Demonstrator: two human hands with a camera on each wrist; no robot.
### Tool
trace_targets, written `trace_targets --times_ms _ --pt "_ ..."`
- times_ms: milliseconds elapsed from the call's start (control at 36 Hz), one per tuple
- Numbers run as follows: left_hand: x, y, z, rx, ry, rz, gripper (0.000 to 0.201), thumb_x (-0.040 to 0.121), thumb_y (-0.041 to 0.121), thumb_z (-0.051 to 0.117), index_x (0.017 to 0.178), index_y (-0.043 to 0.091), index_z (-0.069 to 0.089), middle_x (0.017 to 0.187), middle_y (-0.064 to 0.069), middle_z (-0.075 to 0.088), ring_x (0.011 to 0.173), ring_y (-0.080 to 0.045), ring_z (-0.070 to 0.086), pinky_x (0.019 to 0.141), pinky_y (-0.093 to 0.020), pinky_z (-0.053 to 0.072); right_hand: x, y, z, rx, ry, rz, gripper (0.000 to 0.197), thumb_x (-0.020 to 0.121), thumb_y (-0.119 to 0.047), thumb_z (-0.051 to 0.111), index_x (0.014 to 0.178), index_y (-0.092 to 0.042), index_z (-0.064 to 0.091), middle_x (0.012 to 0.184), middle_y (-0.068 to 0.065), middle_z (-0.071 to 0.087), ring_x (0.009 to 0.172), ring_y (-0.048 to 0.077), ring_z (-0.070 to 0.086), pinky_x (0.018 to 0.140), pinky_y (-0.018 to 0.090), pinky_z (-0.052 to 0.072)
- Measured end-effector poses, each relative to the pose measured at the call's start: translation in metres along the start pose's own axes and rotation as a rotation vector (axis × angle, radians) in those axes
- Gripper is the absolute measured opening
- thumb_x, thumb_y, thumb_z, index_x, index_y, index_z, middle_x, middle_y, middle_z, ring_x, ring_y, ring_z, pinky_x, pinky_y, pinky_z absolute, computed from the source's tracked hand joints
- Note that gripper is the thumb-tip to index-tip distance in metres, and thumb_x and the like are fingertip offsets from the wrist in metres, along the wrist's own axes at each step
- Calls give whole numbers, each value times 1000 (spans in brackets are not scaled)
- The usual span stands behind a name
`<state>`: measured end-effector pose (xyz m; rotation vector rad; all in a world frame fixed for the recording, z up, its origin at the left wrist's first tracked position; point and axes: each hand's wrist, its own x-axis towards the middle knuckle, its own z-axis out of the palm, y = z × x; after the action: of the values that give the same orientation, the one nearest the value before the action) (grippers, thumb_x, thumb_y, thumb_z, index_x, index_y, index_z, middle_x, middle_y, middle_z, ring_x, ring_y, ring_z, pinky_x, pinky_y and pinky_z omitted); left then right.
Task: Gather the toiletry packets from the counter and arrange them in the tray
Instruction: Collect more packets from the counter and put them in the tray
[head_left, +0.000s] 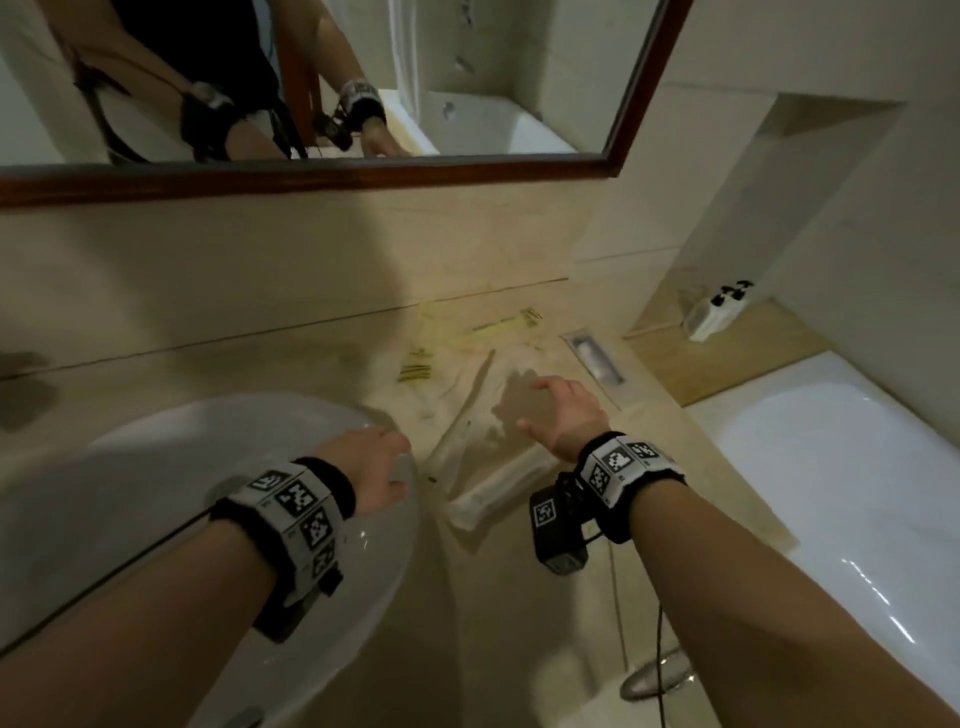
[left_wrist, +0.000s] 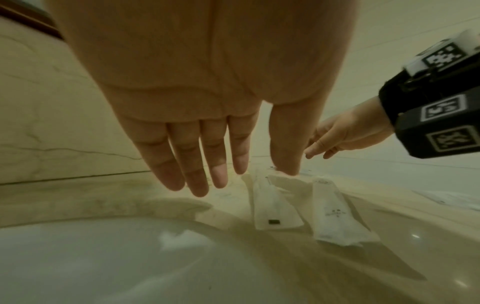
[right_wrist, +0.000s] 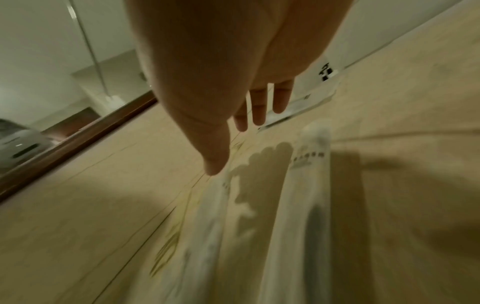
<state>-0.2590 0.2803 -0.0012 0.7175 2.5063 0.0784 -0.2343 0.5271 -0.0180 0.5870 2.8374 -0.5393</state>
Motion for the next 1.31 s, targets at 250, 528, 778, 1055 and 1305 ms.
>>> trace_targets --times_ms 250,528,778,1055,1305 --pt "50 32 -14 20 -101 -35 50 91 40 47 134 16 39 139 -9 42 122 -28 47 102 -39 43 69 81 -23 170 64 406 78 84 -47 58 147 -21 21 150 12 30 136 34 33 112 45 30" --pt "86 51 -33 31 -100 -31 48 91 40 48 132 15 43 134 -7 47 117 -26 52 96 -38 47 96 104 -8 41 131 499 46 96 -26 40 139 -9 33 141 22 37 130 40 37 107 51 32" --pt "89 57 -32 -2 -66 -65 56 92 42 46 139 14 36 140 -9 41 124 -27 46 102 -38 43 99 104 -19 92 79 402 32 94 -16 42 121 -4 53 125 23 54 109 39 55 85 41 45" --pt "56 49 -34 -114 117 -115 54 93 35 49 142 22 32 144 -1 43 127 -22 46 99 -31 42 55 84 -36 202 158 183 31 94 -11 43 121 -5 58 127 25 52 113 39 52 92 36 42" --pt "7 44 -34 -190 308 -67 73 86 38 60 146 20 22 153 -7 21 137 -26 32 110 -36 34 -12 28 -49 338 -27 -101 27 94 -9 49 119 -4 58 116 15 60 108 25 55 83 23 34"
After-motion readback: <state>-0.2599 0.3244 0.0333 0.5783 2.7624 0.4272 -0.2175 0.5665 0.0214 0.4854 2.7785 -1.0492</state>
